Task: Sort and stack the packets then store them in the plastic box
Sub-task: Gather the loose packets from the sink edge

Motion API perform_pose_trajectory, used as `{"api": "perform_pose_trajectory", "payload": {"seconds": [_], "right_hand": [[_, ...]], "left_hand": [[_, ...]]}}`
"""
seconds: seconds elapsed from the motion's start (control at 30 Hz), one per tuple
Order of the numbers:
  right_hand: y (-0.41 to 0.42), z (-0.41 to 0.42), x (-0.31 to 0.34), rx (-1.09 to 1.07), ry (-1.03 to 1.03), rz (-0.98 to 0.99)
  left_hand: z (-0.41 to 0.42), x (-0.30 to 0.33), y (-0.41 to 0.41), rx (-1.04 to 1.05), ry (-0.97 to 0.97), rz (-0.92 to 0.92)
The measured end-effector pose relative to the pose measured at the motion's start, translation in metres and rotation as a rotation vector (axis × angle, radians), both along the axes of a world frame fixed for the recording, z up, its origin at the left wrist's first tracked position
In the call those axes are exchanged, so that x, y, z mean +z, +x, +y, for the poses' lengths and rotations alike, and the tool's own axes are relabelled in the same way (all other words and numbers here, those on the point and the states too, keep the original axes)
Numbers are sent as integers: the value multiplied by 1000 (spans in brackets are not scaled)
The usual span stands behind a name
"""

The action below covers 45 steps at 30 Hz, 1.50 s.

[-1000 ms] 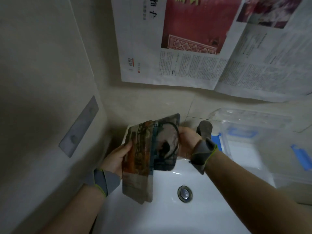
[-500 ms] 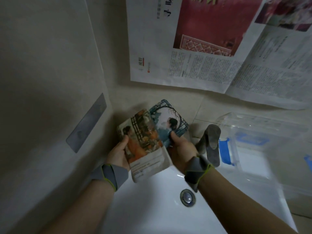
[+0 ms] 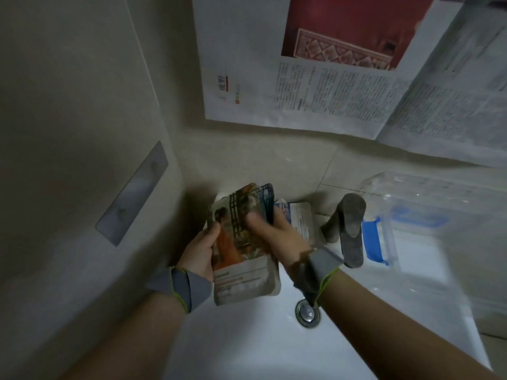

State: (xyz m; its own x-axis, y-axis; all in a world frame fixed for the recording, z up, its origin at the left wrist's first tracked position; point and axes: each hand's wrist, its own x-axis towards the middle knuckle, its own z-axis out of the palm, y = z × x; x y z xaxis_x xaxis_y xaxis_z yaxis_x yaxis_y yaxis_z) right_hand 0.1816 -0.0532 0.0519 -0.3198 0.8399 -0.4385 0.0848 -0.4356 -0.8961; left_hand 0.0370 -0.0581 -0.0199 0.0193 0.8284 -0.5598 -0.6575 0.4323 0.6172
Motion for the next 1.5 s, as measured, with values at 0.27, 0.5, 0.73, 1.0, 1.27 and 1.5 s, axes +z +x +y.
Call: {"api": "perform_pose_trajectory", "payload": {"seconds": [0.27,0.5,0.73,1.0,1.27,1.5], "right_hand": [[-5,15,-33,-3,-8,-135],[-11,23,-63,-143,-35,14],[-1,48,-77,-107,-136,-84],[19,68,-112,564,586,-1237],[11,72,-110,587,652,-1484],[13,67,-55,107,815,-1076]], "left_hand": [[-1,-10,-8,-155,74,294],[6,-14,-23,-184,123,505],[6,-24,-29,-44,58,218],[3,-28,-53,187,21,80],[-5,-28,-65,102,-147,31],[-13,-19,-44,122,-88,-81]]}}
